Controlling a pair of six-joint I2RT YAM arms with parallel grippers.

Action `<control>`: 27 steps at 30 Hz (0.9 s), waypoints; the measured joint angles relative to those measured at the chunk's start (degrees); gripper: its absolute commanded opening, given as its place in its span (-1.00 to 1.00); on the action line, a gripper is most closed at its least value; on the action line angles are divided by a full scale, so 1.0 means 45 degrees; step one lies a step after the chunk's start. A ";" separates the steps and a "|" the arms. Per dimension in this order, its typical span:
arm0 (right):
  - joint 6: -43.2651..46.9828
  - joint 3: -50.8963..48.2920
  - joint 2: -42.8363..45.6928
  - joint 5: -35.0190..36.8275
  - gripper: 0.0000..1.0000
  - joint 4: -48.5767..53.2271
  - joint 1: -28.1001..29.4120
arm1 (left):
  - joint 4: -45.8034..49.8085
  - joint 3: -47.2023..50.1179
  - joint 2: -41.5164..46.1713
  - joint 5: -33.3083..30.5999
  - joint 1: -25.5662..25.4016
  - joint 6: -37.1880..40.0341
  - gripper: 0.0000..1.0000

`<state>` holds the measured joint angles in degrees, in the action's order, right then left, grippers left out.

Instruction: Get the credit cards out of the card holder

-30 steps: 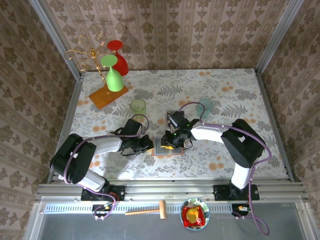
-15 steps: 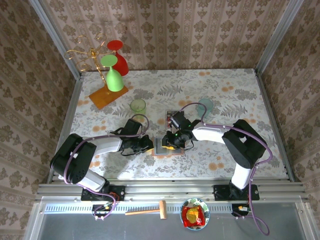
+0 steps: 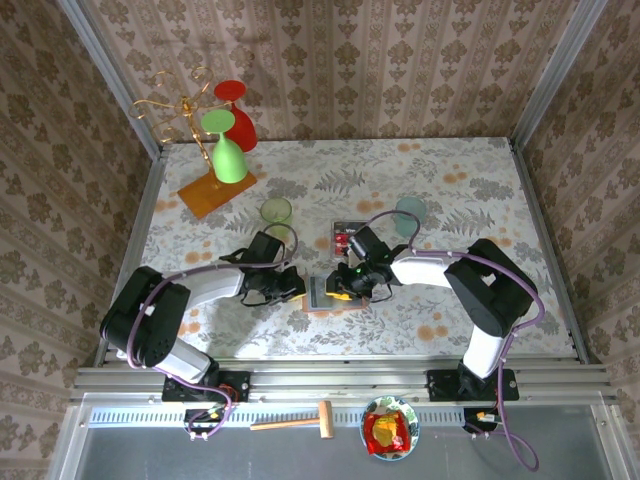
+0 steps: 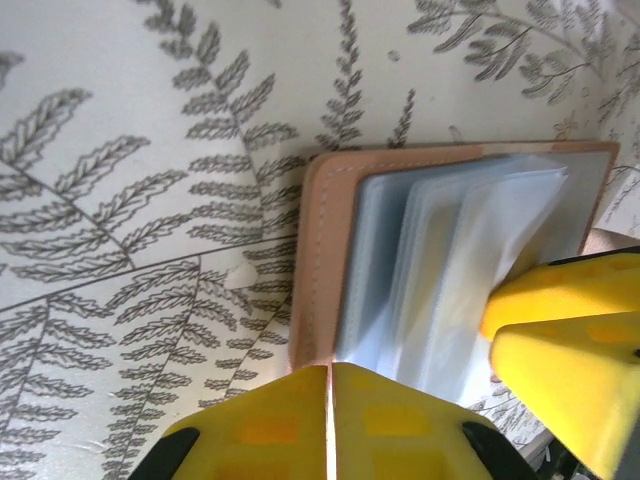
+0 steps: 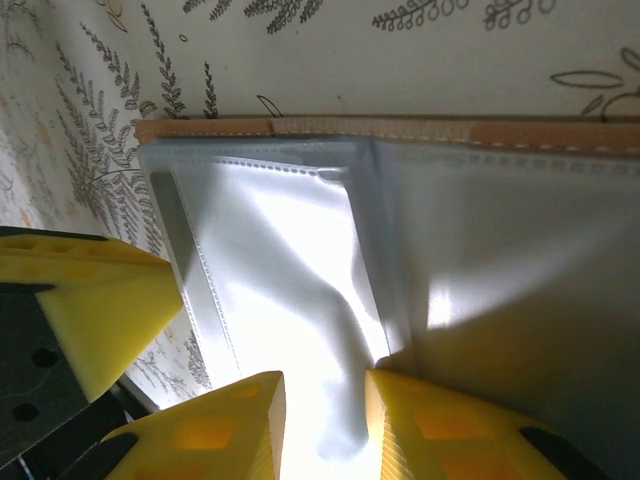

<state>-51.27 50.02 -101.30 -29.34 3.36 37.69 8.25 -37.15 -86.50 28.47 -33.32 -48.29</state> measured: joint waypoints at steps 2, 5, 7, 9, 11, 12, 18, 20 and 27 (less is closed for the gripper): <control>-0.0029 -0.0155 0.0005 -0.0180 -0.40 -0.0272 -0.0083 | 0.0107 -0.0175 0.0058 0.0000 0.0000 0.0029 -0.68; -0.0136 -0.0452 0.0019 -0.0500 -0.41 -0.0801 -0.0243 | 0.0272 -0.0359 0.0345 -0.0005 -0.0029 0.0024 -0.62; -0.0287 -0.0636 0.0019 -0.0695 -0.41 -0.1156 -0.0340 | 0.0364 -0.0559 0.0500 -0.0044 -0.0121 0.0019 -0.59; -0.0408 -0.0806 0.0019 -0.0918 -0.41 -0.1540 -0.0442 | 0.0359 -0.0797 0.0578 -0.0049 -0.0301 -0.0010 -0.52; -0.0554 -0.0952 0.0019 -0.1054 -0.42 -0.1836 -0.0515 | 0.0355 -0.0947 0.0583 -0.0058 -0.0461 -0.0068 -0.47; -0.0622 -0.1025 0.0019 -0.1137 -0.42 -0.2006 -0.0549 | 0.0355 -0.1001 0.0583 -0.0073 -0.0549 -0.0112 -0.45; -0.1005 -0.1418 0.0019 -0.1496 -0.42 -0.2822 -0.0729 | 0.0102 -0.1030 0.0248 -0.0083 -0.0860 -0.0272 -0.35; -0.1093 -0.1506 0.0019 -0.1588 -0.43 -0.3036 -0.0782 | 0.0015 -0.1030 0.0000 -0.0083 -0.0933 -0.0325 -0.32; -0.1375 -0.1632 0.0010 -0.1685 -0.44 -0.3381 -0.0845 | -0.0515 -0.1025 -0.0563 -0.0044 -0.1020 -0.0515 -0.37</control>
<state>-57.45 42.68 -101.25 -36.93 -11.86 33.89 5.93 -41.76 -89.03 28.27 -37.91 -50.61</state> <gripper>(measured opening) 0.284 0.330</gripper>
